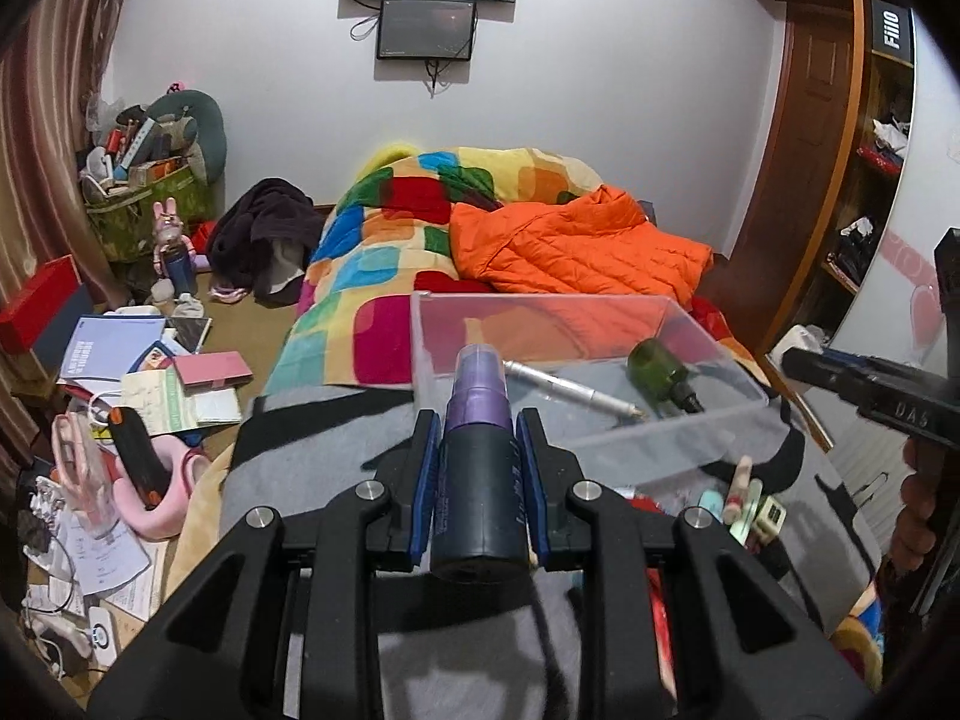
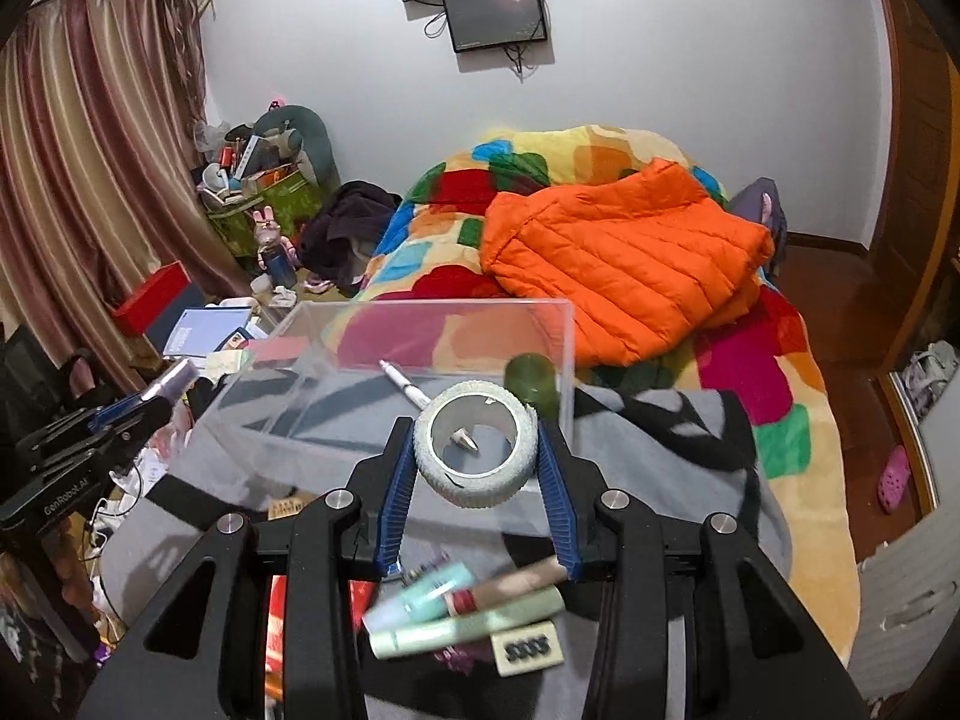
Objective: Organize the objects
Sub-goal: 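Lower the dark bottle and tape roll into the clear box and open both tools, then grasp the beige tube with the left tool while the right tool grasps the green-dotted tile block, then lower the beige tube and tile block into the clear box and open both tools, then grasp the red tea bag with the right tool while the left tool grasps the braided rope bracelet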
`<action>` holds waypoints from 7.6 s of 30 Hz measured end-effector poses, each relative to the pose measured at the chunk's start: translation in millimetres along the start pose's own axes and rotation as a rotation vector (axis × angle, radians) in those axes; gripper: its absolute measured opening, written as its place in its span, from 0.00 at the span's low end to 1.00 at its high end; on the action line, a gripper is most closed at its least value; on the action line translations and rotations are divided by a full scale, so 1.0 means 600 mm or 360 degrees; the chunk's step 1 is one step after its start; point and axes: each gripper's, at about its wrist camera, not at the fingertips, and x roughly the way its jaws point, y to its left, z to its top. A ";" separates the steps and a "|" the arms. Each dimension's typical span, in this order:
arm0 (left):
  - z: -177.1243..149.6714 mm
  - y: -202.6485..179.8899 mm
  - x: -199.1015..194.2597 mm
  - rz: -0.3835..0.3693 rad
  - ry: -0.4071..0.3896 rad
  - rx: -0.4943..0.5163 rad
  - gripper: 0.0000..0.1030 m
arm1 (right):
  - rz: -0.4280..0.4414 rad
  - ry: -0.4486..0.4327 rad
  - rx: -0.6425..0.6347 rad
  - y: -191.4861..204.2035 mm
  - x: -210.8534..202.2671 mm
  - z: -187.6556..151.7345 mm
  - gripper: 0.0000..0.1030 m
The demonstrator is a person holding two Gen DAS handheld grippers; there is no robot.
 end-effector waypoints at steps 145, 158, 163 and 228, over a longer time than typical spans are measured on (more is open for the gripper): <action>-0.024 -0.041 0.012 -0.0037 0.0010 -0.0006 0.18 | 0.0046 0.0027 -0.0006 0.017 0.001 -0.033 0.30; 0.030 -0.019 0.119 -0.0023 0.0172 0.0005 0.18 | 0.0044 0.0172 0.0050 0.004 0.102 0.021 0.30; 0.037 -0.024 0.155 -0.0001 0.0231 0.0048 0.18 | -0.0035 0.0271 -0.0021 0.013 0.154 0.017 0.30; -0.127 -0.066 0.063 -0.0296 0.0366 0.0031 0.12 | 0.0188 0.0453 -0.0195 0.104 0.027 -0.211 0.52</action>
